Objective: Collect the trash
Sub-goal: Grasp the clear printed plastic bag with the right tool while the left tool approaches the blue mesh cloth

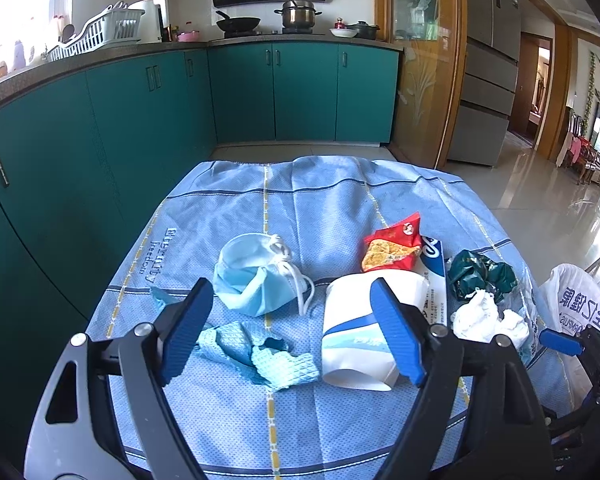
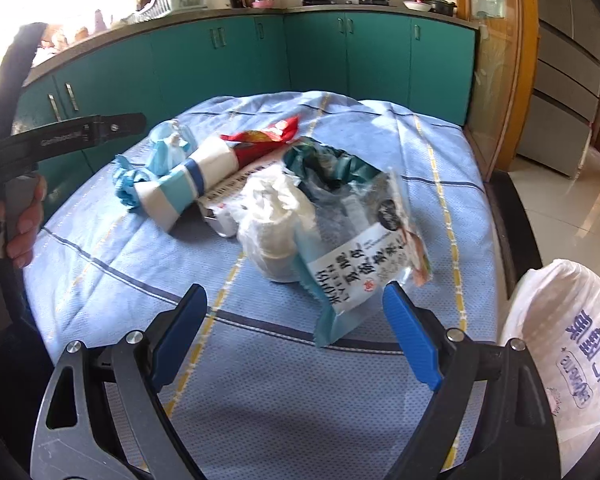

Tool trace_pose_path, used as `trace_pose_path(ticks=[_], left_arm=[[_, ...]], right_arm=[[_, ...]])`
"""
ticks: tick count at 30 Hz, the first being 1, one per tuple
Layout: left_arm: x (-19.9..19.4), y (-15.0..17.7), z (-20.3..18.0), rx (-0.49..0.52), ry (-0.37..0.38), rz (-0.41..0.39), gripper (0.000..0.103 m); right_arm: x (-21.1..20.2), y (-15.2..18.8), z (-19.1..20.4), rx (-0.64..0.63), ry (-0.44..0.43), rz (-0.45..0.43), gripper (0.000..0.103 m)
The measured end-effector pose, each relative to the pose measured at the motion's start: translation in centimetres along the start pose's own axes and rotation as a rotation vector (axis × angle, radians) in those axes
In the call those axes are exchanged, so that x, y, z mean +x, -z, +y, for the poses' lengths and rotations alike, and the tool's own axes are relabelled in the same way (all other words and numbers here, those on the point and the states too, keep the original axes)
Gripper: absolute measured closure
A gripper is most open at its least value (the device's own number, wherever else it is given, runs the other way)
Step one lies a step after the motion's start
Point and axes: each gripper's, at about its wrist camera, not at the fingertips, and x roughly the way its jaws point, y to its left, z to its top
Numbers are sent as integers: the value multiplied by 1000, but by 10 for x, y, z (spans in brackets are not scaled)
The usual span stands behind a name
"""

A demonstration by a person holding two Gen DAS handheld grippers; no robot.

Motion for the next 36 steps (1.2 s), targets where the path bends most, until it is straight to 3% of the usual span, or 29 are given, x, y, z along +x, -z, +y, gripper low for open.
trace_pose_path(ticks=[2, 8, 19, 26, 32, 36], left_arm=[[-3, -2, 10, -25, -9, -10, 22], [-1, -2, 33, -113, 1, 19, 18], [5, -3, 30, -85, 40, 57, 12], [38, 2, 45, -184, 95, 185, 10], [60, 10, 46, -211, 51, 248, 10], [59, 13, 49, -221, 53, 254, 10]], right_arm=[[-4, -1, 2, -7, -22, -18, 15], [-5, -2, -7, 28, 22, -18, 15], [11, -5, -26, 67, 110, 0, 17], [34, -29, -33, 53, 73, 44, 17], [44, -31, -24, 28, 34, 53, 17], [39, -28, -16, 21, -40, 58, 34]])
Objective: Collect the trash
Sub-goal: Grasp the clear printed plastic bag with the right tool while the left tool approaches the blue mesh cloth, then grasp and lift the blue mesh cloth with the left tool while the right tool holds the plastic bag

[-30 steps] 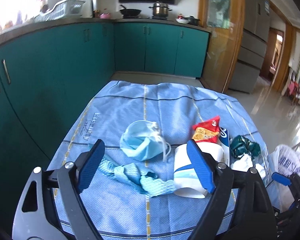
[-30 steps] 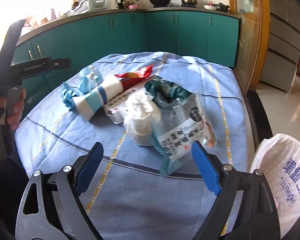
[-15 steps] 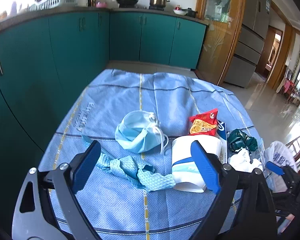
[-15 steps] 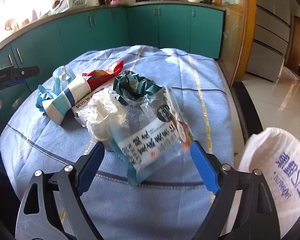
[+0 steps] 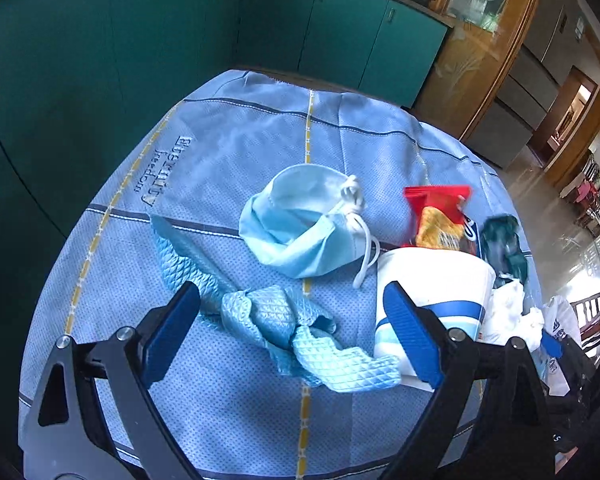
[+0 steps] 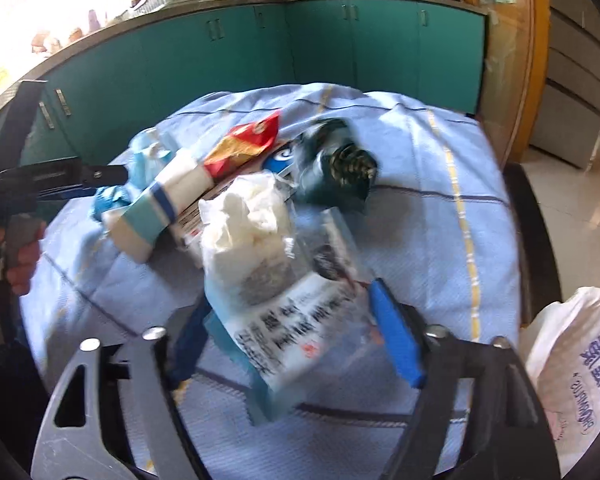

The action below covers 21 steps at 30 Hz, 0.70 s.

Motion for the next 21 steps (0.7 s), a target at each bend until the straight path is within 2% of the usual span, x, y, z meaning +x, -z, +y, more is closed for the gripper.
trace_pose_path(ticks=[5, 7, 9, 14, 16, 21], left_arm=[[-8, 1, 6, -8, 1, -20, 10], [-9, 0, 8, -15, -2, -22, 10], [-11, 0, 10, -25, -4, -27, 10], [-16, 2, 13, -34, -4, -37, 10], [-16, 2, 13, -33, -4, -38, 10], [-18, 2, 12, -23, -14, -45, 10]], right_arm=[[-16, 9, 5, -8, -44, -25, 52], [-21, 11, 5, -7, -48, -39, 62], [-24, 11, 4, -1, -57, -50, 67], [-37, 13, 1, 14, -70, -77, 68], [-42, 13, -1, 20, -59, -91, 75], [-44, 12, -11, 46, -27, -100, 80]])
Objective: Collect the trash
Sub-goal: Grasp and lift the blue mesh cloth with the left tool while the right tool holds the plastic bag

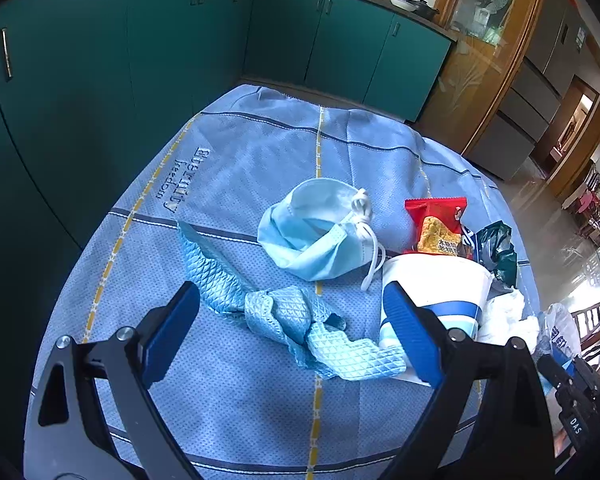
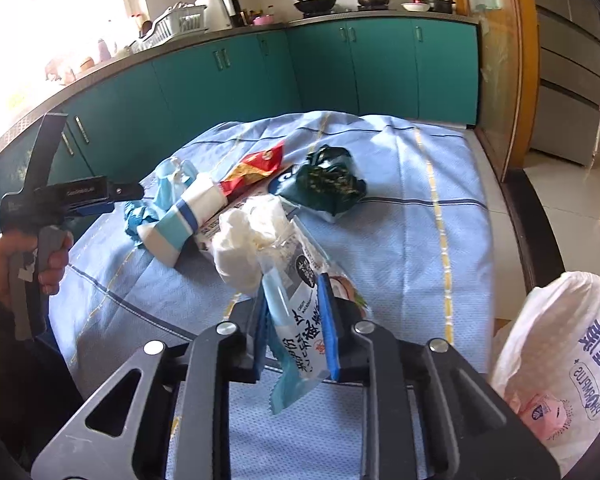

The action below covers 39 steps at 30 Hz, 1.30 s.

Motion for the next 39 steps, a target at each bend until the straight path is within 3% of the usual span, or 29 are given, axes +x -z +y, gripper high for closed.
trace_pose_path(ticks=[6, 9, 13, 19, 22, 23, 26, 28, 29, 30, 31, 34, 39], left_arm=[[2, 3, 3, -2, -5, 16, 10], [5, 5, -1, 14, -7, 29, 10], [16, 9, -9, 46, -9, 65, 10], [36, 13, -13, 70, -63, 116, 10], [38, 13, -6, 37, -43, 139, 22], [37, 13, -5, 44, -48, 137, 35], [34, 14, -6, 46, -39, 128, 57], [30, 13, -6, 46, -38, 107, 64], [26, 13, -7, 49, -41, 88, 67], [22, 12, -8, 56, -41, 70, 74], [18, 11, -9, 62, -43, 54, 75], [5, 9, -15, 90, -45, -8, 78], [-12, 7, -22, 115, -47, -90, 81]], right_arm=[[0, 0, 1, -13, 38, 1, 79], [4, 2, 2, -10, 56, 11, 57], [15, 6, 1, -13, 97, 49, 43], [21, 8, 2, -16, 113, 60, 39], [25, 8, 2, -15, 125, 60, 36], [26, 9, 2, -15, 132, 61, 35], [29, 9, 2, -20, 140, 63, 35], [29, 10, 3, -20, 136, 56, 36], [28, 10, 3, -21, 134, 49, 39], [27, 10, 4, -24, 128, 42, 48], [26, 9, 5, -27, 120, 35, 55], [22, 7, 6, -30, 121, 16, 66], [16, 5, 5, -20, 113, -13, 71]])
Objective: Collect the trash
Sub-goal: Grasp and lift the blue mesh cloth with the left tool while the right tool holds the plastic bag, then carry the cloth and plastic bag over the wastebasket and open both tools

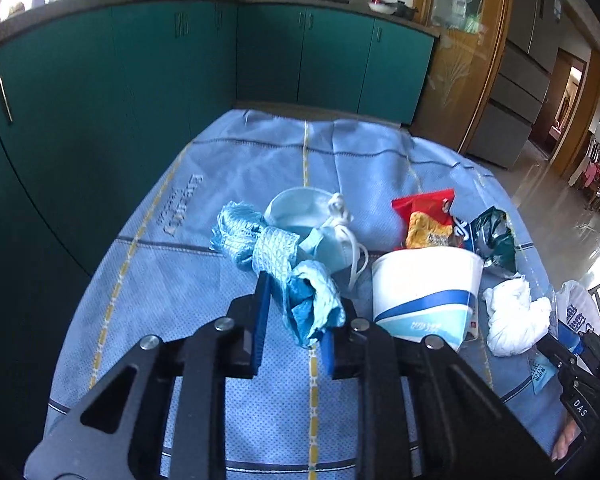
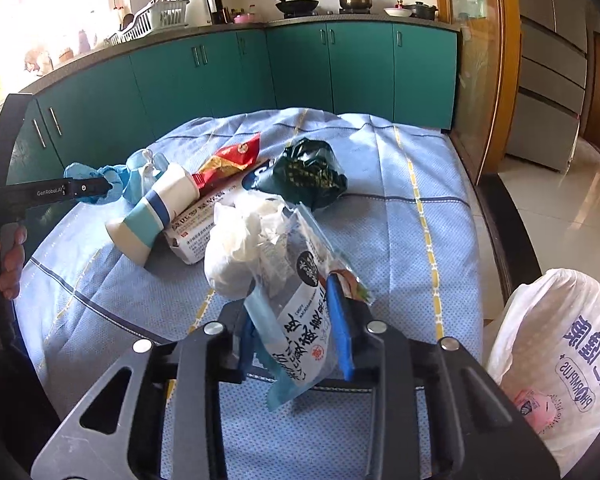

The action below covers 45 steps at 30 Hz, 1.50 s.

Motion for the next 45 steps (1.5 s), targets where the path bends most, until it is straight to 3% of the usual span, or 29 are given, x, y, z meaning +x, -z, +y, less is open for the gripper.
trace_pose_path(ticks=[6, 19, 20, 21, 26, 31, 35, 37, 38, 41, 45], left_arm=[[-12, -4, -4, 16, 8, -63, 81], [-4, -3, 8, -18, 25, 1, 81], [-4, -4, 12, -33, 31, 5, 76], [-2, -4, 17, -54, 43, 18, 65], [11, -1, 33, -143, 96, 95, 46], [27, 6, 24, -98, 18, 161, 37], [34, 10, 25, -93, -23, 197, 39], [38, 12, 26, -87, -29, 216, 59], [38, 12, 25, -78, -33, 218, 61], [34, 11, 25, -78, -22, 200, 65], [11, 4, 25, -102, 22, 104, 66]], right_arm=[[-1, 1, 2, -9, 6, -4, 71], [-1, 3, 4, -11, 6, -1, 71], [-1, 3, 4, -11, 7, -1, 71], [-1, 3, 4, -10, 7, 0, 71], [-1, 3, 2, -3, 5, 5, 71], [4, 3, 2, 3, 18, 21, 59], [7, 5, 2, -1, 32, 36, 54], [7, 5, 2, -2, 30, 37, 54], [8, 5, 2, -3, 27, 38, 54], [6, 5, 2, -6, 24, 30, 64], [-4, 3, 0, -9, 15, -3, 74]])
